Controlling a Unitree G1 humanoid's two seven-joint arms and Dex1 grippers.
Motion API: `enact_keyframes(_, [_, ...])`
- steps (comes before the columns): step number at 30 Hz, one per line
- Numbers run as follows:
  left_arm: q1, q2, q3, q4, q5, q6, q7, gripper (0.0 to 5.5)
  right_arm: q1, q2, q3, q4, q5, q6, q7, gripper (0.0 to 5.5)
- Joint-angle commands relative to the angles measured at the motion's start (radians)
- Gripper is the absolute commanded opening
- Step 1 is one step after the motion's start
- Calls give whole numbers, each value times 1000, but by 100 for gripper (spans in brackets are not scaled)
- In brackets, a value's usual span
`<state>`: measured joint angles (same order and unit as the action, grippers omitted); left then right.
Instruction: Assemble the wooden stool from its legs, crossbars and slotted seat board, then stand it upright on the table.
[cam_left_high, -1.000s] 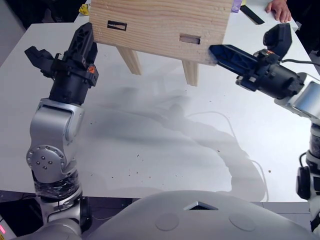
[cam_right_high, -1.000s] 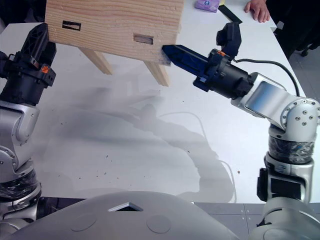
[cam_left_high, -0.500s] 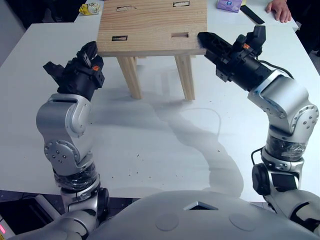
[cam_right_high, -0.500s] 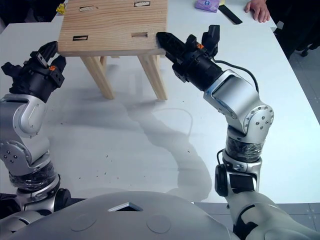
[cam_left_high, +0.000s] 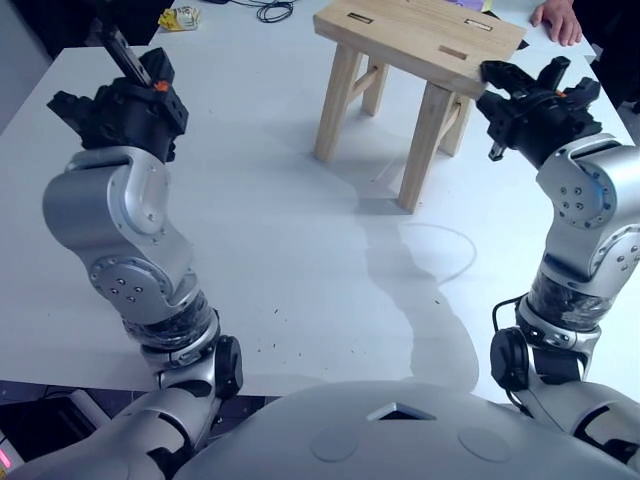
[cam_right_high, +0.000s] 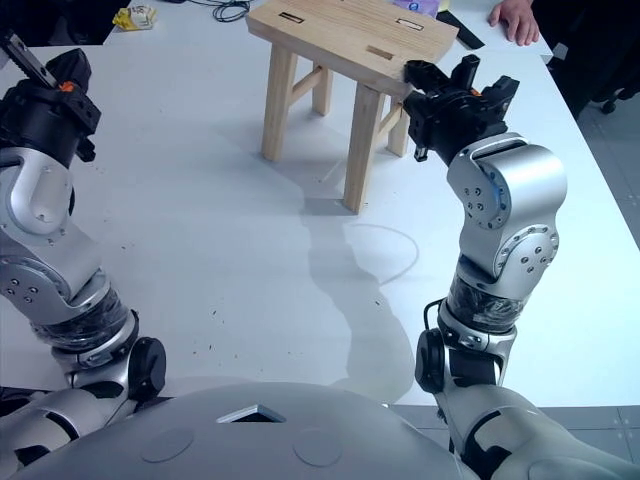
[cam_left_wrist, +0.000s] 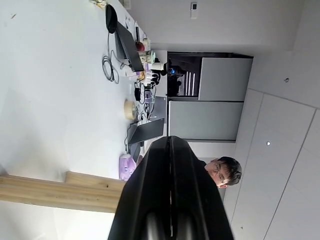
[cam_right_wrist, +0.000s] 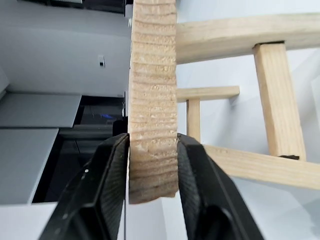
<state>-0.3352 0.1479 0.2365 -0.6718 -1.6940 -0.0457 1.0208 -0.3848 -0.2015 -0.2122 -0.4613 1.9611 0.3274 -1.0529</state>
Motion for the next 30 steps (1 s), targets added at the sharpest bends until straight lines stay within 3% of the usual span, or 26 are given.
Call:
enact_keyframes(1, [12, -8, -9, 5, 33, 34, -46, 0, 34, 9, 54, 2, 5, 34, -5, 201])
enact_keyframes(6, [17, -24, 1, 14, 63, 47, -127, 0, -16, 13, 86, 15, 6, 52, 42, 281])
enact_keyframes(13, [-10, -5, 50, 61, 105, 63, -233, 98, -41, 5, 112, -16, 11, 203, 268, 396])
enact_keyframes(17, [8, 20, 34, 20, 130, 113, -294, 98, 70, -207, 44, -59, 9, 385, 486, 417])
enact_keyframes(20, [71, 78, 23, -30, 214, 173, -356, 98, 170, -454, 0, -109, -244, 543, 876, 417])
enact_keyframes(22, [129, 142, 5, -45, 307, 233, -414, 98, 216, -545, -9, -103, -395, 543, 1069, 417])
enact_keyframes(30, [181, 319, -62, 5, 657, 374, -539, 98, 296, -666, -21, -80, -789, 356, 1439, 417])
